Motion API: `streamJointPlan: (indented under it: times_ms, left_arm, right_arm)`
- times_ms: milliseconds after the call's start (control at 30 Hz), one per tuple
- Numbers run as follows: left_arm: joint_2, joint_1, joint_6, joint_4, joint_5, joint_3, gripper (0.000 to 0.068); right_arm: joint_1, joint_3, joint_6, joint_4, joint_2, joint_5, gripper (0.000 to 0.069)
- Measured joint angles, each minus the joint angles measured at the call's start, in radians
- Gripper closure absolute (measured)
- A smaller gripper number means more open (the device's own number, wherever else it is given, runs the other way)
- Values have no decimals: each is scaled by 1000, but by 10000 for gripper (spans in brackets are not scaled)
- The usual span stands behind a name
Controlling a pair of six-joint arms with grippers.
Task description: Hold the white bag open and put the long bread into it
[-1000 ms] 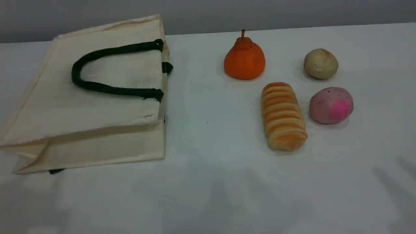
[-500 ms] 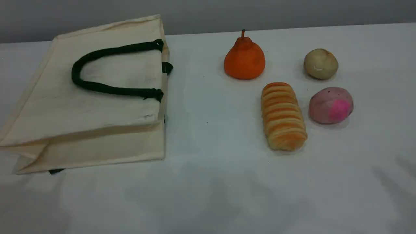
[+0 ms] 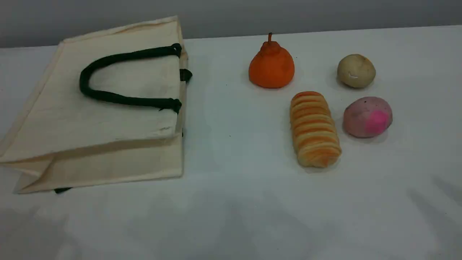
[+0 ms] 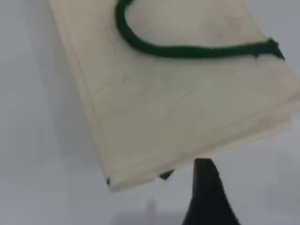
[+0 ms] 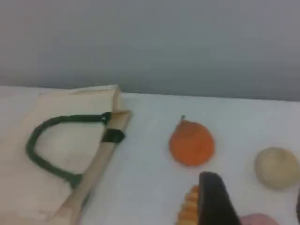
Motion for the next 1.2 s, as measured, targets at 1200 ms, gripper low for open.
streamJointPlan:
  times_ms: [1200]
  left_arm:
    - [-1,0,0,0,374,0,265]
  right_arm:
    - [0,-43,1463,-1359,-81,-289,356]
